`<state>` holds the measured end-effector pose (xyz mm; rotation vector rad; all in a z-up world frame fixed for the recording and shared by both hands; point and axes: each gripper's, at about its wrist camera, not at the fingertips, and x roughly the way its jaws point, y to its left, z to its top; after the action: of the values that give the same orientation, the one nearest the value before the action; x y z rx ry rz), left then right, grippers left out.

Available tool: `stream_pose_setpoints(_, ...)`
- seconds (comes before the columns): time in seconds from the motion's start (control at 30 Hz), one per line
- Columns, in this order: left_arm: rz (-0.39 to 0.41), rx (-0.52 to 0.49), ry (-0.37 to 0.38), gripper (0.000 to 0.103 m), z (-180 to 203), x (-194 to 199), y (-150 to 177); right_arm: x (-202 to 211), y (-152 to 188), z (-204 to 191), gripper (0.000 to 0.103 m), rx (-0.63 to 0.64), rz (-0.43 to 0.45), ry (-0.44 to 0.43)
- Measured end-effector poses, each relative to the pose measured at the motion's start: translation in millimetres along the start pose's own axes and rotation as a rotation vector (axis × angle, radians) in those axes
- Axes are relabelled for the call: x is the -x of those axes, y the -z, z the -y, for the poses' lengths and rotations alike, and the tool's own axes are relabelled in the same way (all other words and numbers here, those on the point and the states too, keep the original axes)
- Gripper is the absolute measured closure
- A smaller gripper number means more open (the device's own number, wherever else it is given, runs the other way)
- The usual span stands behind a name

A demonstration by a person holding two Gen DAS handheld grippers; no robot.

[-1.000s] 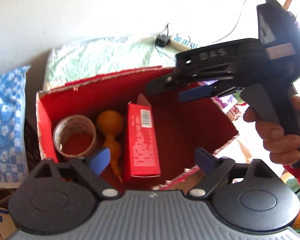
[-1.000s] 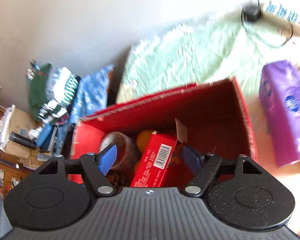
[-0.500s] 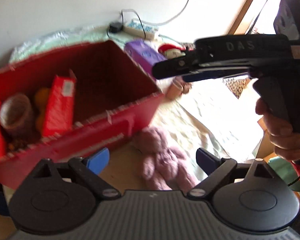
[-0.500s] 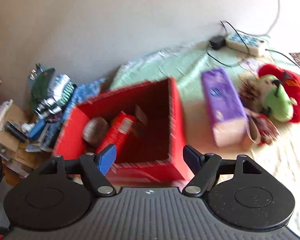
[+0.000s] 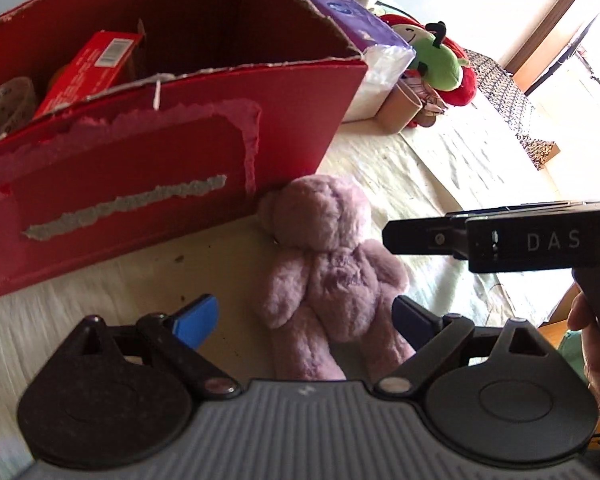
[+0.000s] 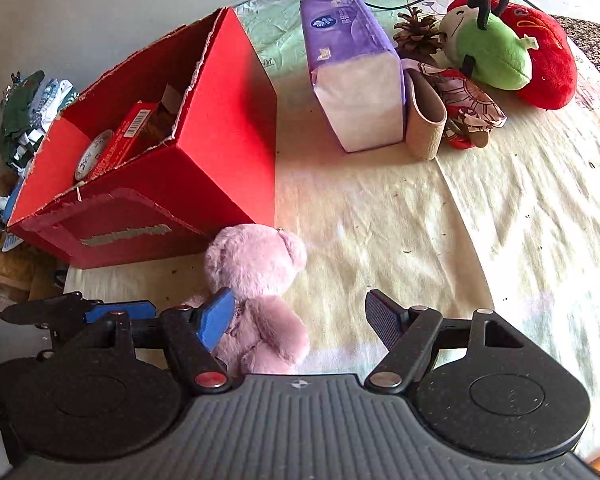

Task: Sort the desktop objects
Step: 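Withdraw the right gripper from the box and move toward the pink teddy bear, then close the right gripper on the pink teddy bear's body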

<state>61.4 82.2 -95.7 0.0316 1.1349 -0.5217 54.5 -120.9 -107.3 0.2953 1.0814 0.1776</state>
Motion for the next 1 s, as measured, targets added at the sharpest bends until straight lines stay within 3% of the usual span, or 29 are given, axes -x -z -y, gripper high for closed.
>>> stream_pose_setpoints(0.23,-0.016,-0.029,-0.07,0.009,14,-8,2,-18,3,-7,0.028,0.019,-0.05,-0.026)
stream_pose_setpoints(0.4,0.015,-0.013,-0.135,0.009,13,-5,1,-23,8,-15,0.031,0.055,-0.054,-0.022)
stream_pose_setpoints(0.8,-0.014,0.027,-0.15,0.005,15,-14,3,-29,11,-9,0.031,0.002,-0.074,-0.092)
stream_pose_setpoints(1.0,-0.019,0.029,-0.148,0.005,14,-14,6,-39,9,-19,0.037,0.042,-0.093,-0.107)
